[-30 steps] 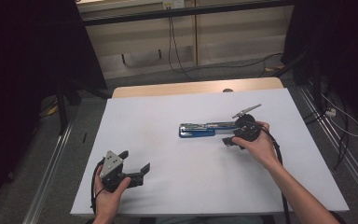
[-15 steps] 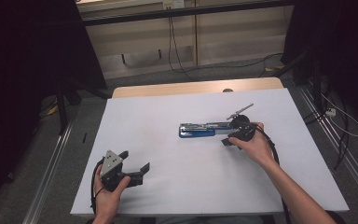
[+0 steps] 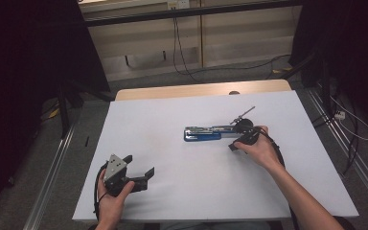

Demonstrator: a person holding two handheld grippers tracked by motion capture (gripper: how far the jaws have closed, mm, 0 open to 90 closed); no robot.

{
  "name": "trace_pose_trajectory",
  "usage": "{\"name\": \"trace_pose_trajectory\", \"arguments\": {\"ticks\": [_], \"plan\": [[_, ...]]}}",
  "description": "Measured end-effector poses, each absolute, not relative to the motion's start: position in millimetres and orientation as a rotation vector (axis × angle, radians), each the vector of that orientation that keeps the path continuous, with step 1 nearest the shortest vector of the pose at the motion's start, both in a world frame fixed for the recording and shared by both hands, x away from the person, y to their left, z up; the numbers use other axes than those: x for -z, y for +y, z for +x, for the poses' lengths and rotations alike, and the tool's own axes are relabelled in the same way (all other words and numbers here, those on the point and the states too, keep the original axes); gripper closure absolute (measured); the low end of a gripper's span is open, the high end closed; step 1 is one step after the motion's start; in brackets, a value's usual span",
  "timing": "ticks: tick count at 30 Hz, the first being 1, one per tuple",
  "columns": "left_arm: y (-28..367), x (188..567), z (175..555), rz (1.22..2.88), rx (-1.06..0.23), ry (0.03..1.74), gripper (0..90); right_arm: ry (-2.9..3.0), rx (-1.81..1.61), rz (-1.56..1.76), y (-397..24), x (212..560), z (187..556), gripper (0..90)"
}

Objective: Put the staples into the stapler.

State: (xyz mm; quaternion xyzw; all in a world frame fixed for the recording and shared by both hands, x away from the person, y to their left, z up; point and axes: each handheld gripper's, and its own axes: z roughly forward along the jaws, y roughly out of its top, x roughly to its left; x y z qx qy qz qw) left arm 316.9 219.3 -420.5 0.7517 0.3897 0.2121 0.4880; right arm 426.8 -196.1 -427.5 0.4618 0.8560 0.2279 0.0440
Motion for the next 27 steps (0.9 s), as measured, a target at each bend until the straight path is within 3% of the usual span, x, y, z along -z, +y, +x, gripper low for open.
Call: {"name": "trace_pose_trajectory", "arguments": {"ticks": [27], "plan": [[217.7,421.6,317.3,1.845,-0.507,0.937,5.4,2.631,-0.671,1.378,-196.7,427.9,428.9,79.0]]}}
